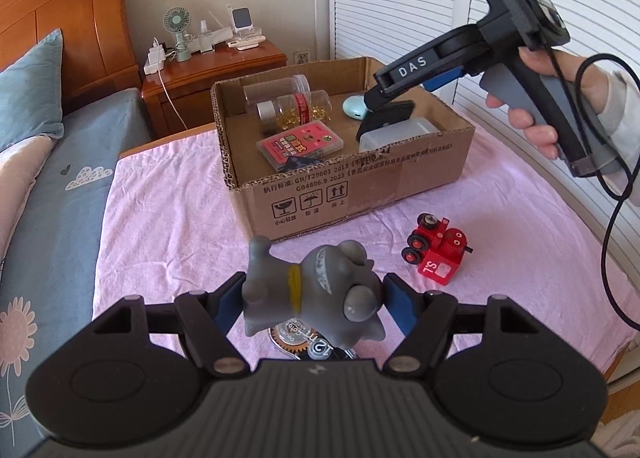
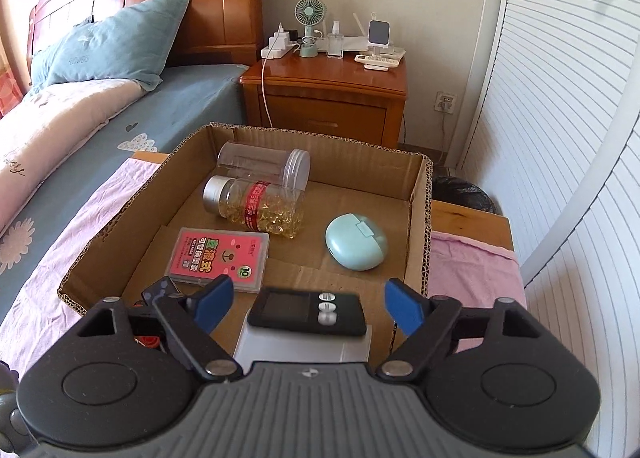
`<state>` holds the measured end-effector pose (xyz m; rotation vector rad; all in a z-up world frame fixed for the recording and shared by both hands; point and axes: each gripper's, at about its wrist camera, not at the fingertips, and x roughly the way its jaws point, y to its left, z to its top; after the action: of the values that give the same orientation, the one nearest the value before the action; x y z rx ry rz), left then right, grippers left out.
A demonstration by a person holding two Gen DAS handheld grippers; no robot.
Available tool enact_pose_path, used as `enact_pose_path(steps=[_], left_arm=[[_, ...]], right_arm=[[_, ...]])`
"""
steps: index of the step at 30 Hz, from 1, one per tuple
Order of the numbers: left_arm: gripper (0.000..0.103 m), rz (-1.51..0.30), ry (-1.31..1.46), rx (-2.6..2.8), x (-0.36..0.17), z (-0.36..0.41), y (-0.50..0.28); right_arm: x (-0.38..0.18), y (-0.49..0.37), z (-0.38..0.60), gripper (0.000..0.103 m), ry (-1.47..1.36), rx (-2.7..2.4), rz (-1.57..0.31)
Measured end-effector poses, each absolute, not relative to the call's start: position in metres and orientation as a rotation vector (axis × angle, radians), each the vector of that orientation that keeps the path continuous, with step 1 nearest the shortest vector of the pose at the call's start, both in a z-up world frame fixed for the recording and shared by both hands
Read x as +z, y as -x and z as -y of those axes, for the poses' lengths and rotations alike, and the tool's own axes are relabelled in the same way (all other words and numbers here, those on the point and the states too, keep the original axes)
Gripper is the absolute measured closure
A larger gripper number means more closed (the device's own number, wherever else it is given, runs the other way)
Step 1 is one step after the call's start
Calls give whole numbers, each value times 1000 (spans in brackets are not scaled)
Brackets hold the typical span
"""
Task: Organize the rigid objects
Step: 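Lower the black timer into the box and open the right gripper, then carry the gray elephant toy into the box and open the left gripper while the right tool withdraws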
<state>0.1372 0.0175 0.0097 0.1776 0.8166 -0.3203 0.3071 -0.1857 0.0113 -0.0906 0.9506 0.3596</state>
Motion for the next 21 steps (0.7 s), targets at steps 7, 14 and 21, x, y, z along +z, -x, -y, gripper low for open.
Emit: enact_pose_path(steps=[7, 14, 21], left_arm=[[31, -813, -186, -319, 14, -16, -139], [31, -816, -189, -342, 28, -9, -150], [30, -787, -219, -370, 47, 11, -178]], right_arm=[[29, -273, 198, 0, 45, 363, -934], [41, -234, 216, 0, 39, 233, -965], [38, -194, 234, 0, -12, 164, -975]])
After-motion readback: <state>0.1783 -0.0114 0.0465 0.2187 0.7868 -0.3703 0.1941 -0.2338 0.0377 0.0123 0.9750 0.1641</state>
